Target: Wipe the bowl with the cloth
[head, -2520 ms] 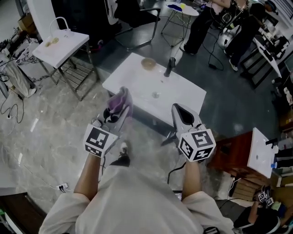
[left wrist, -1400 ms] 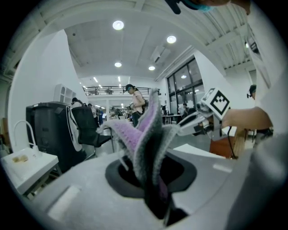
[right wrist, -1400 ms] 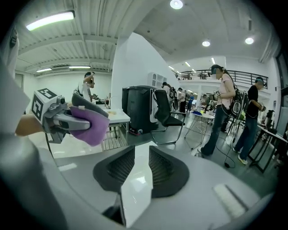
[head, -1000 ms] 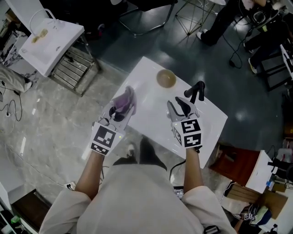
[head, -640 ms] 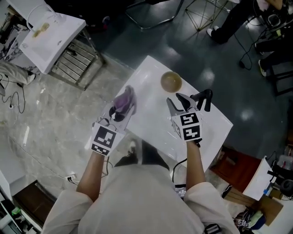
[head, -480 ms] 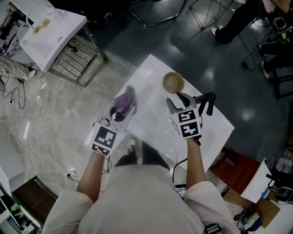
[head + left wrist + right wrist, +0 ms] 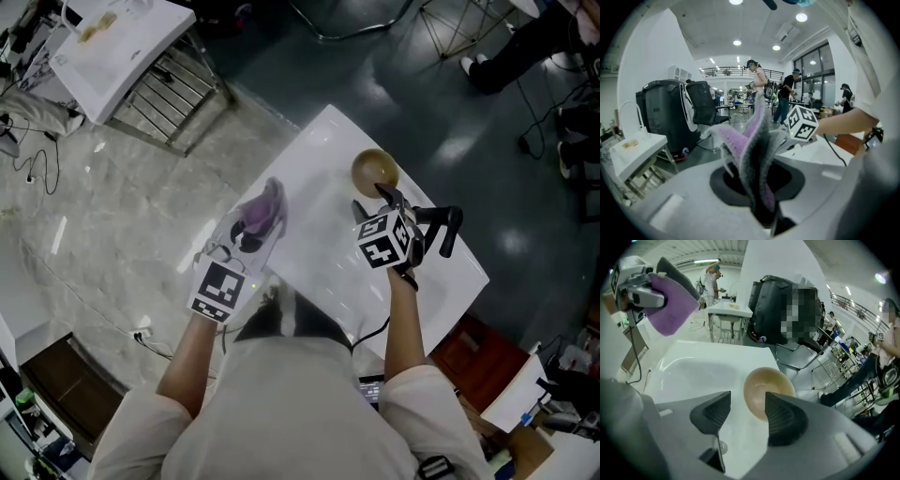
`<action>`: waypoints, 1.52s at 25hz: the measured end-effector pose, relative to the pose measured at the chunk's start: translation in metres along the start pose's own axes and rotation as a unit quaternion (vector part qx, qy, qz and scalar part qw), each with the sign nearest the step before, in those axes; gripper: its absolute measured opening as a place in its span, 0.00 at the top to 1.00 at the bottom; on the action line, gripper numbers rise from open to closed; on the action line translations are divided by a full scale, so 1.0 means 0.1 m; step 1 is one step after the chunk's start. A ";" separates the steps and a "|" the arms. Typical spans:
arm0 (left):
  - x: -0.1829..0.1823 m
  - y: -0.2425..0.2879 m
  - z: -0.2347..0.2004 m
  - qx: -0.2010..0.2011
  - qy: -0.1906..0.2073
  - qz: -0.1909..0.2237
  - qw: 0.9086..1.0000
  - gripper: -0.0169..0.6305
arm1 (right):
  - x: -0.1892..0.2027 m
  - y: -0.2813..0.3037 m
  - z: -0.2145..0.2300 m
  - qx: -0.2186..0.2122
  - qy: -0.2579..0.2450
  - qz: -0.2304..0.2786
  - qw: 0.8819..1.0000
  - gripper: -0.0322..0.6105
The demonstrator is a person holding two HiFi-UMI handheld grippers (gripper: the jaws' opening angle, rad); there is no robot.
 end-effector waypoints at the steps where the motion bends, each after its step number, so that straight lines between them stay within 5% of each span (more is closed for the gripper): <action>1: 0.03 0.00 -0.01 -0.002 -0.004 -0.003 1.000 0.87 | 0.00 0.05 0.00 0.004 -0.015 -0.009 1.000 0.59; 8: 0.17 -0.02 -0.02 -0.007 -0.022 -0.018 1.000 0.87 | 0.02 0.31 -0.04 0.010 -0.100 -0.064 0.993 0.63; 14: 0.20 0.01 -0.01 0.001 -0.020 -0.021 1.000 0.87 | 0.11 0.53 -0.14 0.033 -0.197 -0.124 0.972 0.73; 22: 0.23 -0.05 0.05 0.002 -0.015 -0.021 1.000 0.87 | 0.05 0.54 -0.14 0.027 -0.185 -0.097 0.978 0.91; 31: 0.20 -0.33 0.08 -0.006 -0.004 -0.009 1.000 0.87 | 0.01 0.36 -0.35 0.011 -0.208 -0.090 0.974 0.92; 38: 0.20 -0.56 0.26 -0.004 0.002 0.001 1.000 0.87 | 0.07 0.03 -0.49 0.017 -0.181 -0.076 0.980 0.92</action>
Point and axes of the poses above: the fingertips, and each gripper's own axes: y forward along the fingers, z to its right, x out of its underside, the point moved 7 cm from there along -y, backward along the fingers, and after that the axes turned 2 degrees about z, right-handed, at the moved point
